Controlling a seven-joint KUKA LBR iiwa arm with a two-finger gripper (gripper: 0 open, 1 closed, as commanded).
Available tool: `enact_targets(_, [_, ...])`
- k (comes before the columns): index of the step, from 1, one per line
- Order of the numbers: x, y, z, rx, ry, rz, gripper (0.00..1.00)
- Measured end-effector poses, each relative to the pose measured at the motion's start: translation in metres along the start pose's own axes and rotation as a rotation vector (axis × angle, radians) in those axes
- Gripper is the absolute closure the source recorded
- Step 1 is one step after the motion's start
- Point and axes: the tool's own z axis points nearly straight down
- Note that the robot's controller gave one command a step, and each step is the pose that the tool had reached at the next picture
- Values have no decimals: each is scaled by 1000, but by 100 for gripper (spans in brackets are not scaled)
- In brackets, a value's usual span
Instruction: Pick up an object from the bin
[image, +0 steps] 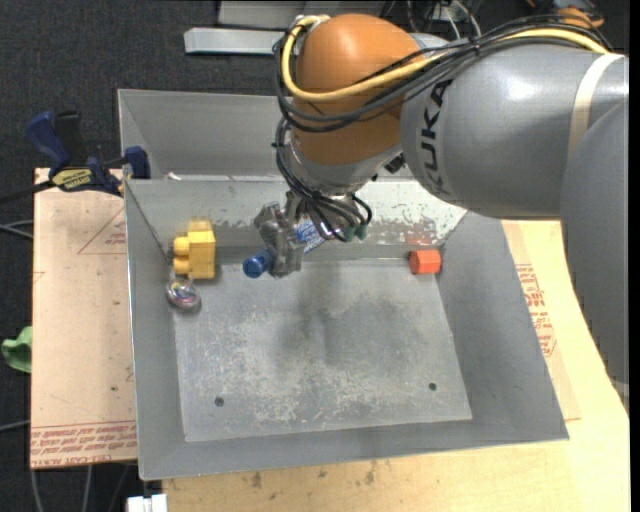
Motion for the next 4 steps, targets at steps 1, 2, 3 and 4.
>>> enact_targets(1, [-8,22,71,-2,11,-134,100])
enact_targets(2, [-21,12,148,0,-8,-40,100])
enact_targets(3, [-20,12,151,-1,-4,-38,100])
enact_targets(4, [-20,15,25,1,-5,-72,100])
